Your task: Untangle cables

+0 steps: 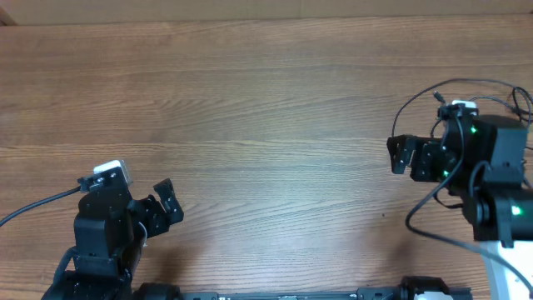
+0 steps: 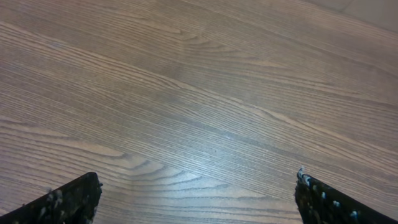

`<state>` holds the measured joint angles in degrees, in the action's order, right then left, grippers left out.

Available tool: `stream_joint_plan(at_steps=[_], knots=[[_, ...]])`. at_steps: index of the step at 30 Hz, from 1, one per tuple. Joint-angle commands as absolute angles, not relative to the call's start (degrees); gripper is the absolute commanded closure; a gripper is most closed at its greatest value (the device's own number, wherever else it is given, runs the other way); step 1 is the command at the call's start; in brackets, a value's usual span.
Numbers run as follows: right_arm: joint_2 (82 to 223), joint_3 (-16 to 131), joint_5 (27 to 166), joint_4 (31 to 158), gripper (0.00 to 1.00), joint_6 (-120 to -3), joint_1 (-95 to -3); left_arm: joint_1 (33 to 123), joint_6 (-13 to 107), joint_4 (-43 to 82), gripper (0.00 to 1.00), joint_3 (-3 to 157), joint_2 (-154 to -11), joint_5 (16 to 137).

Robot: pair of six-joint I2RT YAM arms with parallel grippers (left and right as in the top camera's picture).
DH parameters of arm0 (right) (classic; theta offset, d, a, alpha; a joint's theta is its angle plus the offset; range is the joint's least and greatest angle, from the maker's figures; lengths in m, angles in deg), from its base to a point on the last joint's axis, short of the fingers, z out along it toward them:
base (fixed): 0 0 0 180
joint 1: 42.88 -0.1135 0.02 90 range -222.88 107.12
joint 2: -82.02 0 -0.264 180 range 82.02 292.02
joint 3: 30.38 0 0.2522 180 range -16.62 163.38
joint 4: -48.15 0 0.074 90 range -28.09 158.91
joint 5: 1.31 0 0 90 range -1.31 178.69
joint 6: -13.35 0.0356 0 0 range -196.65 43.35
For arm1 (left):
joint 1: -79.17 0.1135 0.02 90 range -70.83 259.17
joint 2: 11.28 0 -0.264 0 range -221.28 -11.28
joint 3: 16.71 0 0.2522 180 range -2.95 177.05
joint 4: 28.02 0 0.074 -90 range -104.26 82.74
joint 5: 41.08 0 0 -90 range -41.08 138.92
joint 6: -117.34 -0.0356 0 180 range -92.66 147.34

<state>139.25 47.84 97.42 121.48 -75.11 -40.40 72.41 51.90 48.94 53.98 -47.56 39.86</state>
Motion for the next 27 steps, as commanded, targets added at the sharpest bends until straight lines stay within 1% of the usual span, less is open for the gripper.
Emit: stream_joint_plan(at_steps=[1,5,8,9,10,18,23,27], knots=[[140.6,47.5,97.0,120.5,0.00,-75.0,-40.4,72.0,52.9,49.0,0.00,53.4,-47.5,39.5],[138.4,47.3,96.8,113.8,0.00,-75.0,-40.6,72.0,52.9,49.0,0.01,53.4,-47.5,39.5],[134.7,45.6,96.8,106.1,0.00,-75.0,-40.7,72.0,52.9,49.0,0.01,53.4,-47.5,39.5],[132.0,43.4,96.8,101.6,0.00,-74.9,-40.7,72.0,52.9,49.0,0.00,53.4,-47.5,39.5],[131.0,42.6,96.8,100.4,0.00,-74.9,-40.7,72.0,52.9,49.0,0.00,53.4,-47.5,39.5],[111.1,21.1,96.9,75.8,0.00,-74.9,-40.7,72.0,52.9,49.0,0.01,53.4,-47.5,39.5],[99.4,8.2,96.8,65.3,0.00,-74.9,-40.7,72.0,52.9,49.0,0.00,53.4,-47.5,39.5],[92.9,0.0,96.8,57.5,0.00,-74.9,-40.7,72.0,52.9,49.0,0.00,53.4,-47.5,39.5]])
